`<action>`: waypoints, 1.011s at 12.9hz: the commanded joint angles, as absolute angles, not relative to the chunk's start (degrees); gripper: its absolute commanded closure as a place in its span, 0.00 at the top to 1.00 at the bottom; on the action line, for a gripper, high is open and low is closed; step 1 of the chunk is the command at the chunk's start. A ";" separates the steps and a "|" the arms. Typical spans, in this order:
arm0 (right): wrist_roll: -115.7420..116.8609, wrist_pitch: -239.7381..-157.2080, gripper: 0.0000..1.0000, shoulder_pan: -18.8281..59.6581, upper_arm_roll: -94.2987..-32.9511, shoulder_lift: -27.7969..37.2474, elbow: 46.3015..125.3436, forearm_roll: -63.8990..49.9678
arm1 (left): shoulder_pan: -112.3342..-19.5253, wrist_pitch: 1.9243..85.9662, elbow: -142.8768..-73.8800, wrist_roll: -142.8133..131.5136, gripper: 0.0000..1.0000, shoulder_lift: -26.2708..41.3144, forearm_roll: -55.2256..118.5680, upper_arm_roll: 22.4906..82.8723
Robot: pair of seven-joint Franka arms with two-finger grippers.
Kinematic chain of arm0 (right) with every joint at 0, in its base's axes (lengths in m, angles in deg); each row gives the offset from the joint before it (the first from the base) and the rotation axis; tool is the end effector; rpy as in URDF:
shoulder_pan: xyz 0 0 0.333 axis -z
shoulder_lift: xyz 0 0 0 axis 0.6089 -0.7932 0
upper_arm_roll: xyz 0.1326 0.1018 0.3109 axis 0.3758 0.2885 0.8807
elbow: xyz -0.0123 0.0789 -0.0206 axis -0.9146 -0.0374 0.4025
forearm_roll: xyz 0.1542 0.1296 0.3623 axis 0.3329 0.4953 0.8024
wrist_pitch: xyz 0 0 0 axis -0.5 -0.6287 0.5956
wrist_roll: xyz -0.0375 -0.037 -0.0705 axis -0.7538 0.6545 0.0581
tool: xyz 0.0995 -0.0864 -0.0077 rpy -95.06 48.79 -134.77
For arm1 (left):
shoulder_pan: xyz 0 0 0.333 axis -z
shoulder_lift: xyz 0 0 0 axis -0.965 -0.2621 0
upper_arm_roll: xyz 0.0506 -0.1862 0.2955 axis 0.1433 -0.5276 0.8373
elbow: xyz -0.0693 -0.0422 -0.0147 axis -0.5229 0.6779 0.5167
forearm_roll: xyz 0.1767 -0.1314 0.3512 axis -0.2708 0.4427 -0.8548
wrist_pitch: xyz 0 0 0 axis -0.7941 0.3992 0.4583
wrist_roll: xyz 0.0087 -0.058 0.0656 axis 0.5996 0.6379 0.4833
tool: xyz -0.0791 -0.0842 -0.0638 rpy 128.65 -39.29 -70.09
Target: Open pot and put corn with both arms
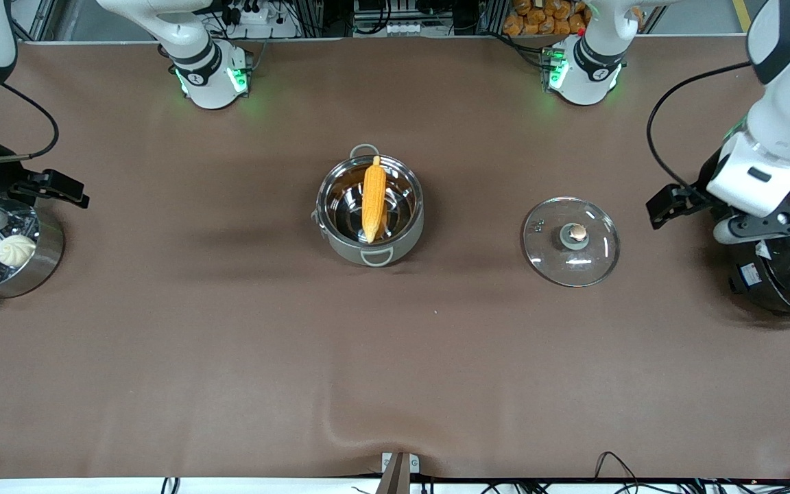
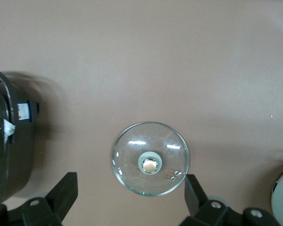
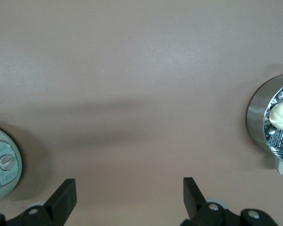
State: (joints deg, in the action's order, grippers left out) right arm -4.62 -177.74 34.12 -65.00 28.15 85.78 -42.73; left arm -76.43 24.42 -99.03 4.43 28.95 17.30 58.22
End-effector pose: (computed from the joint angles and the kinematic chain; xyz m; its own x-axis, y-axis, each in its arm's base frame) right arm 0.5745 -0.0319 0.5668 0.9952 -0.0640 -0.0737 -0.0656 -0.9977 -0.0195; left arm 0.6053 -0.1022 0.6044 0.9937 0.0842 0.0734 0.0886 -0.9943 -0.0590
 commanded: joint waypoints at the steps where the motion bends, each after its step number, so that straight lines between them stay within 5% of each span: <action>1: -5.79 -175.49 1.00 33.65 -65.12 29.16 85.24 -42.49 | -77.61 21.89 -99.19 1.00 1.00 31.38 18.55 58.09; 13: -5.26 -171.53 1.00 33.65 -65.12 29.86 83.13 -42.05 | -80.96 18.64 -99.45 -5.59 1.00 34.11 20.57 58.09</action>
